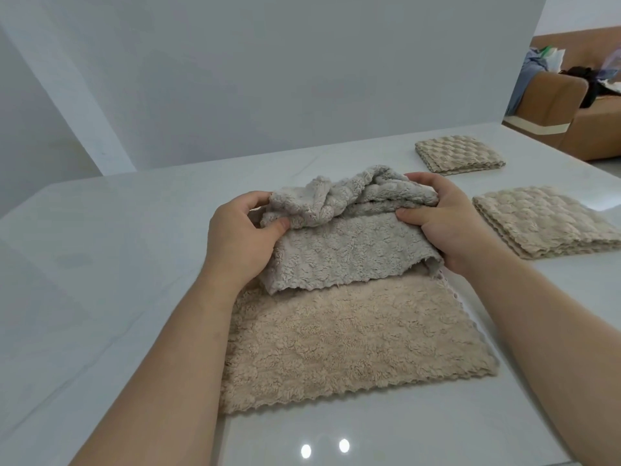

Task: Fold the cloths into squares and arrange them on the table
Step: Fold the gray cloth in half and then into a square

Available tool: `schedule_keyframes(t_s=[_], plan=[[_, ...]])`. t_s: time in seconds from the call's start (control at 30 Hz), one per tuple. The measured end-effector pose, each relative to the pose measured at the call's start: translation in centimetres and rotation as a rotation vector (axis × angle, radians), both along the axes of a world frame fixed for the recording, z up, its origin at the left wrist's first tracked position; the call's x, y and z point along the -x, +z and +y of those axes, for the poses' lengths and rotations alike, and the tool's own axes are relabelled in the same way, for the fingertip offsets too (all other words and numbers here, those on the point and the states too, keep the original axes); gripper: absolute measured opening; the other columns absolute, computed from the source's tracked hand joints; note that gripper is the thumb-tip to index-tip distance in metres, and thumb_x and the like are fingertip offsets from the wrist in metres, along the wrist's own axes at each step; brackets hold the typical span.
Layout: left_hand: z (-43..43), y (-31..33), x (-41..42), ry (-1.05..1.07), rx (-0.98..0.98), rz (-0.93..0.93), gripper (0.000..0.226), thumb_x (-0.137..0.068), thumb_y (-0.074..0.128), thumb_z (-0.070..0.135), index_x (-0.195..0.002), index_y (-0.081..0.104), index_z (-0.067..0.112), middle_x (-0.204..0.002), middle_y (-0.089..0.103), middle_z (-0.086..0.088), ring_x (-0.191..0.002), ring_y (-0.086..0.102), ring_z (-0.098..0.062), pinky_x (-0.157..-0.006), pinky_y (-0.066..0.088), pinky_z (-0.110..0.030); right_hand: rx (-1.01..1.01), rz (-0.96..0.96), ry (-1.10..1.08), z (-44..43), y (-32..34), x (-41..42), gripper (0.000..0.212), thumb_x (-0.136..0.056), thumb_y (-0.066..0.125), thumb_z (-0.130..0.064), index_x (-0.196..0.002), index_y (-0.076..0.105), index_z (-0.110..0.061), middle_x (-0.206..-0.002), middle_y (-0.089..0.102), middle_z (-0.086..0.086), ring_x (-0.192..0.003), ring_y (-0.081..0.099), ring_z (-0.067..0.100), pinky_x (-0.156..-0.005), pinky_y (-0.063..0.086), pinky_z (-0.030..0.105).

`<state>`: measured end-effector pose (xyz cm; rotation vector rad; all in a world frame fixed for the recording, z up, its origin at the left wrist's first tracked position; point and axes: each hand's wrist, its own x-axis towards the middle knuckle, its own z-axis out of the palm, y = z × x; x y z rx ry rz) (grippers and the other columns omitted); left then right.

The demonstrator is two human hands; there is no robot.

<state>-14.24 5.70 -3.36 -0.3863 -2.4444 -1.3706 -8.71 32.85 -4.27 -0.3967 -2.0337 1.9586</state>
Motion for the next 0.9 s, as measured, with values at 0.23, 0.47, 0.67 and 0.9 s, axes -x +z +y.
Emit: schedule_keyframes(t_s=[0.23,0.47,0.67,0.9], plan=[[0.0,0.1,-0.1,0.097,0.024,0.082,0.024,-0.085,0.080,0.019,-0.108,0.076,0.026,-0.094,0.069,0.019,-0.086,0.063,-0.006,-0.086,0.048,-0.022,-0.356,0.047,-0.060,0.0,-0.8,0.0,0.052,-0.091,0.072,-0.010,-0.123,0.052,-0.045,-0.106,0.071,0.001,-0.079,0.069,0.026,-0.069,0.059,0.043],[0.1,-0.4,-0.1,0.049,0.273,0.128,0.024,-0.085,0.076,0.010,-0.106,0.076,0.022,-0.100,0.065,0.012,-0.086,0.055,-0.009,-0.077,0.036,-0.010,-0.615,0.041,-0.034,0.0,-1.0,0.1,0.056,-0.092,0.068,-0.009,-0.137,0.044,-0.034,-0.115,0.060,-0.005,-0.095,0.059,0.019,-0.078,0.041,0.027],[0.0,-1.0,-0.1,-0.001,0.460,0.042,0.014,-0.084,0.077,0.034,-0.089,0.076,0.021,-0.091,0.067,0.006,-0.089,0.060,-0.016,-0.072,0.043,-0.028,-0.694,-0.016,-0.004,0.2,-1.2,0.2,0.055,-0.089,0.076,-0.024,-0.136,0.048,-0.032,-0.122,0.060,-0.004,-0.094,0.058,0.013,-0.073,0.041,0.025],[0.1,-0.9,0.2,0.088,0.373,0.158,0.032,-0.089,0.069,0.053,-0.087,0.077,0.022,-0.100,0.070,0.006,-0.101,0.061,-0.020,-0.089,0.047,-0.032,-0.670,0.081,-0.103,-0.4,-0.5,-0.2,0.034,-0.101,0.058,-0.040,-0.133,0.055,-0.029,-0.119,0.056,-0.012,-0.111,0.050,0.008,-0.090,0.035,0.025]])
